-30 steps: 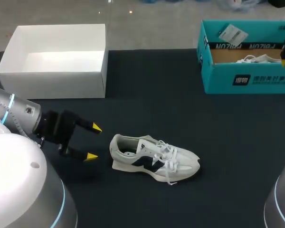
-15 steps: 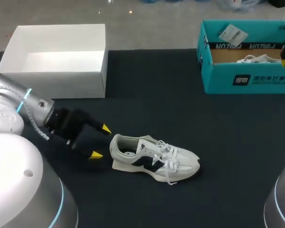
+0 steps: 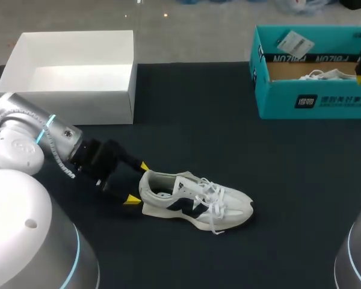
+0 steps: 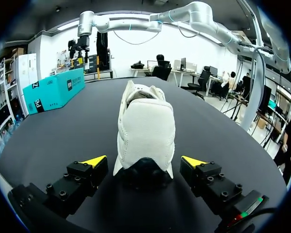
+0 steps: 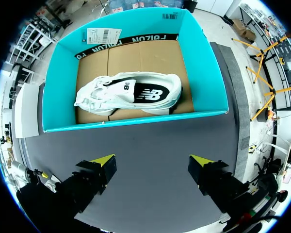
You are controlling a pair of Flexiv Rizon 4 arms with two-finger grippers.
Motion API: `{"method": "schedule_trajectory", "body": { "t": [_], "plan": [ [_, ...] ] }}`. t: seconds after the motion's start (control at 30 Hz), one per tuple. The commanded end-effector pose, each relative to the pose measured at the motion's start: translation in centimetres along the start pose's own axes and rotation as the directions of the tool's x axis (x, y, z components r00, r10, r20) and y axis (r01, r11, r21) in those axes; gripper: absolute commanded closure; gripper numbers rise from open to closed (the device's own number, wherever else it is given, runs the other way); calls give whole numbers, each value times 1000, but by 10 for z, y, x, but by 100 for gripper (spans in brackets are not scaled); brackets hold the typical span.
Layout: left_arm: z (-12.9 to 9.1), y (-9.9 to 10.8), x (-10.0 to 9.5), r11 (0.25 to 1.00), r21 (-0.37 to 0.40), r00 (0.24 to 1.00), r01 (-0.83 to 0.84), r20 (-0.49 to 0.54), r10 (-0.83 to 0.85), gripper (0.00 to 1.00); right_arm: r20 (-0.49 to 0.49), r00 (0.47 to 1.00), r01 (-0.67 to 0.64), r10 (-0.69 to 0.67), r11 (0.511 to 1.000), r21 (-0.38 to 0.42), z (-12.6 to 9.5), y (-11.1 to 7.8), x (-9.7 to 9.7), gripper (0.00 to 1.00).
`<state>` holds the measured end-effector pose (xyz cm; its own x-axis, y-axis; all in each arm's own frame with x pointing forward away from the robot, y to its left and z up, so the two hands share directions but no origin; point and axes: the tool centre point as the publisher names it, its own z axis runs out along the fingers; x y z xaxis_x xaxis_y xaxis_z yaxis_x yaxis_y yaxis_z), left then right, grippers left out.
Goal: Take the shoe out of the shoebox, open the shoe tongue, remove and reinsert the insole, then place the shoe into the shoebox
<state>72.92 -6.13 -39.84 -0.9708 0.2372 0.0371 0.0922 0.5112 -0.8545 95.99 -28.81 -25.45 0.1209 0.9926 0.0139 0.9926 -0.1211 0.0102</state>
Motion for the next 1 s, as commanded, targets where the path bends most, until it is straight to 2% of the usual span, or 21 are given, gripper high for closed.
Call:
{"method": "schedule_trajectory", "body": {
  "t": [0.03,0.47,1.0],
  "plan": [
    [6,1,0,1000,-9,1000,18,-12,-18,0,-1,1000,0,0,1000,-2,0,-1,0,0],
    [22,0,-2,999,-22,1000,28,-11,-28,0,-1,1000,0,0,1000,-2,0,-1,0,0],
    [47,-1,5,999,-52,999,8,-48,-10,0,-1,1000,0,0,1000,-2,0,-1,0,0]
  ]
}}
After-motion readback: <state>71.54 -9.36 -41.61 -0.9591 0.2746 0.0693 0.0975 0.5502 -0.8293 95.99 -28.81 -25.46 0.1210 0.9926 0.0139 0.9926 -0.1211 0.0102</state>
